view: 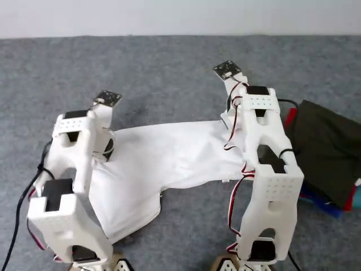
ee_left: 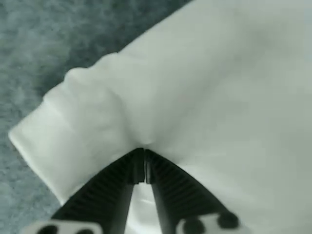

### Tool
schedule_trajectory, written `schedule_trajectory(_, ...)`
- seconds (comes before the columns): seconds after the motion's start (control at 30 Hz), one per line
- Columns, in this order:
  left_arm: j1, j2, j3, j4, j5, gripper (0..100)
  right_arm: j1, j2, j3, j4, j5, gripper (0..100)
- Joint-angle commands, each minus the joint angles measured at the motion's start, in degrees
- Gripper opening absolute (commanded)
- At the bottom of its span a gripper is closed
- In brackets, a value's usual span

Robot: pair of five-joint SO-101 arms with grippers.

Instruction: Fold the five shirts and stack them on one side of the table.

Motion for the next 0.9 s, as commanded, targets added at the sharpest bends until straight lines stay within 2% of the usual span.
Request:
schedule_trajectory(0.0, -3.25, 0.97, -4.26, 1.67, -0.70, 2, 2.95, -0.22, -2.11, -0.75, -0.70, 0.9)
schedule_trajectory(0.13, -3.69, -4.31, -4.44, 3.69, -0.70, 2, 1.80, -3.82, -2.20, 0.22, -0.70, 0.9)
schedule_trajectory(0.3, -3.43, -17.41, -4.35, 6.95, -0.70, 2, -0.22, -9.54, -2.20, 1.63, -0.79, 0.9)
schedule_trajectory(0.5, -5.54, -30.95, -4.35, 12.92, -0.53, 2, -4.70, -15.52, -2.20, 8.48, -0.70, 1.0)
schedule_trajectory(0.67, -14.24, -36.31, -4.26, 15.03, -0.79, 2, -10.07, -18.33, -2.20, 17.19, -0.44, 1.0)
schedule_trajectory(0.87, -26.29, -32.18, -4.35, 12.75, -6.68, 2, -18.68, -20.44, -2.20, 28.88, -0.35, 1.5)
